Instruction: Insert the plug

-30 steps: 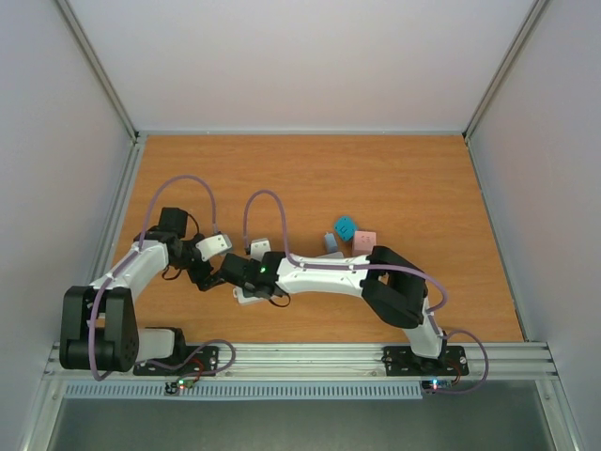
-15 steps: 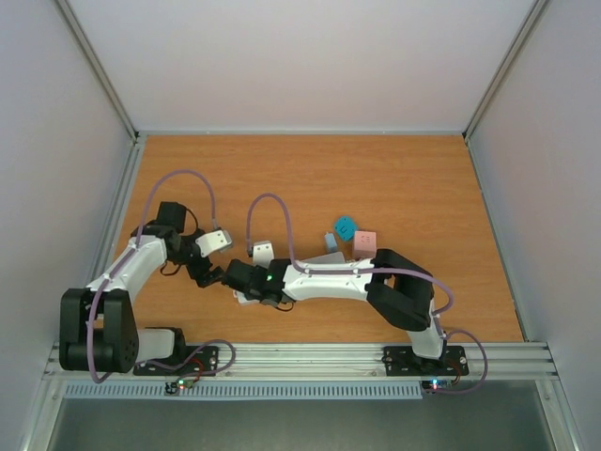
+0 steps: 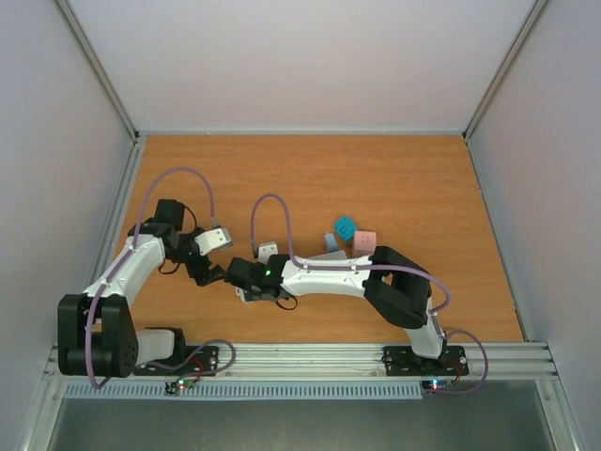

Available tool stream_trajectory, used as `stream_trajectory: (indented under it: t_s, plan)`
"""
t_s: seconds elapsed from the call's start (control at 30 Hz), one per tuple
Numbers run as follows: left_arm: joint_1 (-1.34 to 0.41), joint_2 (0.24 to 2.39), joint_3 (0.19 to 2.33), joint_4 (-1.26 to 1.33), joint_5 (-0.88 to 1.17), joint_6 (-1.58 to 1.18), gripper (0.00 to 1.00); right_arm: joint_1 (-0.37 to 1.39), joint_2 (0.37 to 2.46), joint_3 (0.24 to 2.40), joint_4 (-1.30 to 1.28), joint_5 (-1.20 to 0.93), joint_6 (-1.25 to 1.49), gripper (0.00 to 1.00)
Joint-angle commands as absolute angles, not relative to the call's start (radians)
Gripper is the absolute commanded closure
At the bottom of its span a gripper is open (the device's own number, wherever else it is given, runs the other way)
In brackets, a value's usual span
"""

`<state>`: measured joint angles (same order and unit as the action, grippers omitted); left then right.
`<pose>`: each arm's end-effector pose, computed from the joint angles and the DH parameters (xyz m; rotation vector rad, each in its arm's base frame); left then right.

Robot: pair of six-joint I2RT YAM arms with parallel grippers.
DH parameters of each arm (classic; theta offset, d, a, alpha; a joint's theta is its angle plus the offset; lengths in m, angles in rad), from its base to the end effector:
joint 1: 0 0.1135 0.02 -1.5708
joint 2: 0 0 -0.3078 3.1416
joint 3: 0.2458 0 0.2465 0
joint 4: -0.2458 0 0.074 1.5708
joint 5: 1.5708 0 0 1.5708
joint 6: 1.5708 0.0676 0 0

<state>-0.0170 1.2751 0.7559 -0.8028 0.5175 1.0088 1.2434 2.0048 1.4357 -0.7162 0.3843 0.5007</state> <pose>0.1997 -0.0368 0.2127 1.3738 2.2610 -0.4582 0.1596 0.3911 0.1833 -0.8982 2.5120 -0.0403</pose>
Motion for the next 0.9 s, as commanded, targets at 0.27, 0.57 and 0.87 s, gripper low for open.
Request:
stream_trajectory:
  t_s: [0.27,0.57,0.87]
  plan:
    - [-0.012,1.252,0.779,-0.831,0.539,1.031,0.02,1.275,1.939,1.511,-0.847,0.400,0.506,0.02]
    - [-0.012,1.234,0.771,-0.836,0.533,1.035,0.03,1.290,1.947,1.572,-0.876,0.448,0.499,0.09]
    - [-0.012,1.223,0.764,-0.833,0.531,1.029,0.03,1.290,1.972,1.574,-0.911,0.472,0.517,0.31]
